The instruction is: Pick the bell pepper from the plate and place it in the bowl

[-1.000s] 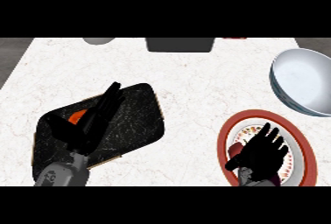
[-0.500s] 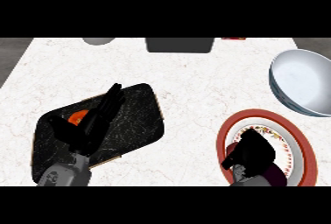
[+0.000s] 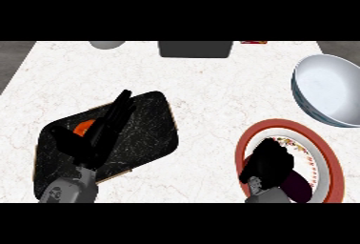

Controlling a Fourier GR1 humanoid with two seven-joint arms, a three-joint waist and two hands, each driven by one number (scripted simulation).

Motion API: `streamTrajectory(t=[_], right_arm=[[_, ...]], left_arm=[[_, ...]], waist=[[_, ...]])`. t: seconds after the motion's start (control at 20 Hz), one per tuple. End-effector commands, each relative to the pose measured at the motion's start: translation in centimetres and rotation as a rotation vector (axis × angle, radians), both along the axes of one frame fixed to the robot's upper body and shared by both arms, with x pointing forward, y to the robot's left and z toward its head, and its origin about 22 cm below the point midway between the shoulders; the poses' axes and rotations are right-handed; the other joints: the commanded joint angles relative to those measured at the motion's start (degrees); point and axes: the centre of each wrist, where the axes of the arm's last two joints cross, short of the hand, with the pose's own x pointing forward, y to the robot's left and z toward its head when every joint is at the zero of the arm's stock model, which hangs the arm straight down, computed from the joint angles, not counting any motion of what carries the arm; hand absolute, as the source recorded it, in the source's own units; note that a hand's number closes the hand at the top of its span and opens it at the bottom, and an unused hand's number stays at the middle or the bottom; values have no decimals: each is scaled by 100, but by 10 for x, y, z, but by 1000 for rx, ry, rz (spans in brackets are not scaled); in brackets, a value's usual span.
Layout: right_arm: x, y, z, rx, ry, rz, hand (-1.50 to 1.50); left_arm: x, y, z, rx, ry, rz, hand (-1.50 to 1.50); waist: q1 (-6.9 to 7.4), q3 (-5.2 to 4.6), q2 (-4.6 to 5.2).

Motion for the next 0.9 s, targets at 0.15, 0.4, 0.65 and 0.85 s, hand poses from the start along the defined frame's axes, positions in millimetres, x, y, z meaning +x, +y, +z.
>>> streamTrajectory(t=[0.15,0.4,0.65,0.85], right_arm=[[35,15,12,-18,68,9,150],[41,-11,23,150,147,469,150],[60,3,84,78,33,447,150],[25,-2,121,105,-96,475,150]], left_arm=[[-8,-6,-7,-11,-6,-1,0],[-7,-22,-7,12,6,-4,0],[-4,0,-10,7,10,15,0],[0,-5,-2,4,8,13,0]], waist=[[22,82,79],[41,86,89],[-23,80,66],[-77,80,50]])
